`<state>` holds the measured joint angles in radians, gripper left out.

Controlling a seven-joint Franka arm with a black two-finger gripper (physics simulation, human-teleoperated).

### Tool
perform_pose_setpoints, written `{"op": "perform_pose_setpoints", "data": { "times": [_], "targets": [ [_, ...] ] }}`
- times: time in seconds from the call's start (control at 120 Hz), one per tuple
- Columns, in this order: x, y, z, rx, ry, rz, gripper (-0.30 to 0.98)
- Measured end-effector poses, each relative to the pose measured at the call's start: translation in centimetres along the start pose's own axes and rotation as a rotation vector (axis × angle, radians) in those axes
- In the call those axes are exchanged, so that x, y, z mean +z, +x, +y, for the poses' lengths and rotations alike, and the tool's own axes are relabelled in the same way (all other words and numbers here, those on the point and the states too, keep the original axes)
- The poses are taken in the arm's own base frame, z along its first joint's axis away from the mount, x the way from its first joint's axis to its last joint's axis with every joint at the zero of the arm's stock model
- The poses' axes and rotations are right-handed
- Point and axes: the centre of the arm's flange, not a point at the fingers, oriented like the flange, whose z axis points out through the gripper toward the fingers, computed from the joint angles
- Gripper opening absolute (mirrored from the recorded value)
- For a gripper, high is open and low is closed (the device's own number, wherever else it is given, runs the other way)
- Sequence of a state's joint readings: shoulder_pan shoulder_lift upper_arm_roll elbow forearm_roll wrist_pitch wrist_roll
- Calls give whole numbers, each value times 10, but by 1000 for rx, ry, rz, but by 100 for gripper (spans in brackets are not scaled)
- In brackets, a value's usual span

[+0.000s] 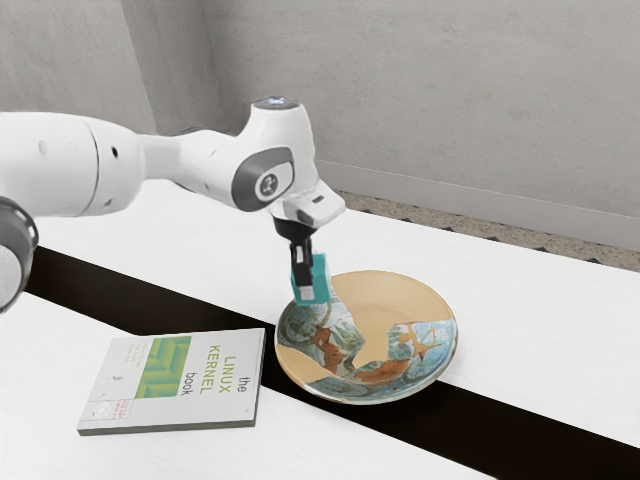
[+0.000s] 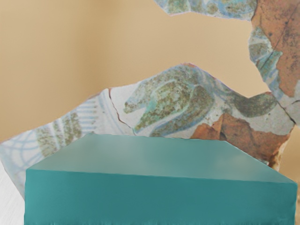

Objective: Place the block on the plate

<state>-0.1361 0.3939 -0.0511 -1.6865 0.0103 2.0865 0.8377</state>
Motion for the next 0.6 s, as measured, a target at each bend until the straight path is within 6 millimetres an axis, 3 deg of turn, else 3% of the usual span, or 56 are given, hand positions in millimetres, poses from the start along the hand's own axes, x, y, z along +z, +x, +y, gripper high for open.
{"op": "perform_pose_setpoints", "data": {
  "times": [0.142,0.258,0.358,0.467,0.6],
  "targets": [
    [25,41,16,59,-22,-1,37],
    [59,62,20,83,-50,-14,37],
    [77,77,28,102,-65,-17,37],
    [84,79,30,102,-72,-21,44],
    [75,80,30,97,-64,-12,55]
  ]
}}
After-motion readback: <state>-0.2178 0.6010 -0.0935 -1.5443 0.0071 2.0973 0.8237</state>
